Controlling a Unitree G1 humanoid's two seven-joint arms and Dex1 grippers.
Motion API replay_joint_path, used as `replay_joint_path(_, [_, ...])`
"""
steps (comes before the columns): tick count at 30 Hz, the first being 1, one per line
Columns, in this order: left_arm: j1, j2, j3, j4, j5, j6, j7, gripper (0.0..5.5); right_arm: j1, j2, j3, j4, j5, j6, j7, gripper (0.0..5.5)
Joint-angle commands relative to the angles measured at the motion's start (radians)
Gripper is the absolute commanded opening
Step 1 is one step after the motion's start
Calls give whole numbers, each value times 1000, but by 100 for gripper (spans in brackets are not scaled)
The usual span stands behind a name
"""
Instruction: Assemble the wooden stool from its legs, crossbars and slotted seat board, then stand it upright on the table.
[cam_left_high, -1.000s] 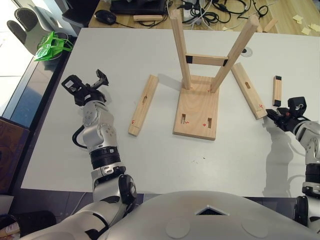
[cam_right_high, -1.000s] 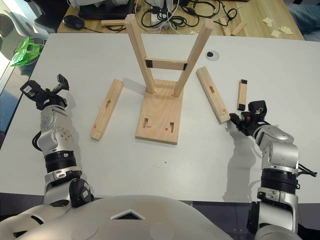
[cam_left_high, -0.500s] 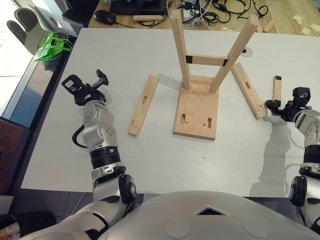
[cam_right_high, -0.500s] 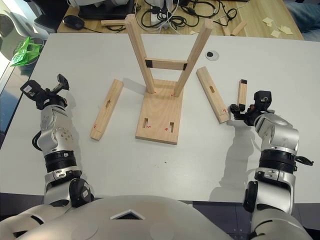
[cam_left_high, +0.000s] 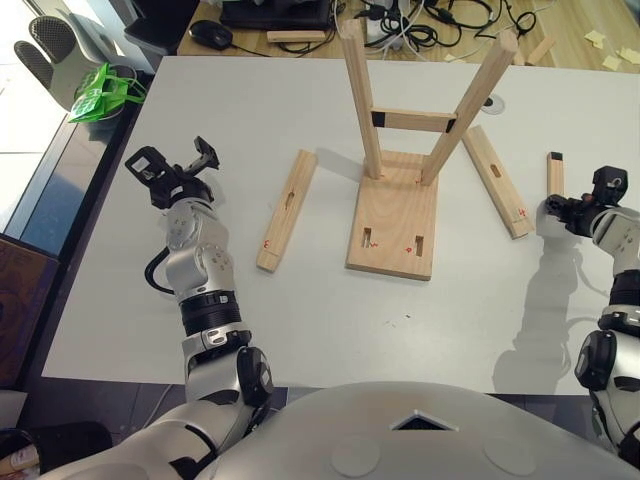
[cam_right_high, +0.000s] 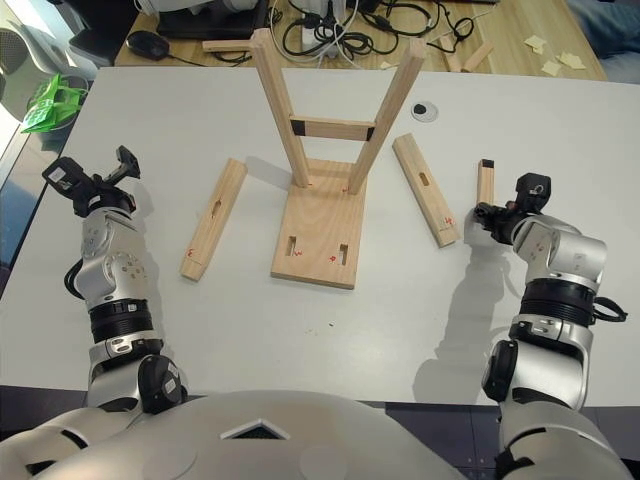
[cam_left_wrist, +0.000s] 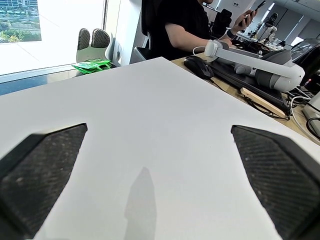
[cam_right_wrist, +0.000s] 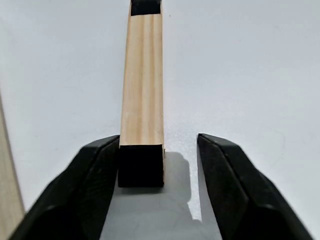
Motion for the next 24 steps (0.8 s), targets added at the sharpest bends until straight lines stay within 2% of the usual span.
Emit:
replay_joint_path(1, [-12,7,-3,7,2,9,-2,540,43,43,0,61,15,69,-9,217])
replay_joint_path(6, [-14,10,-2,17,2,5,-6,540,38,45,-6,83,10,51,-24,132])
replay_joint_path(13, [-21,14,-1,35,5,-3,-13,540,30,47,3,95,-15,-48,-47,128])
replay_joint_path(20, [-65,21,9,51,11,-36,6,540,-32,41,50,28,-107,-430,-120,128])
replay_joint_path(24, [-158,60,13,26,9,-64,0,540,-96,28,78,-50,-151,-633,-133,128])
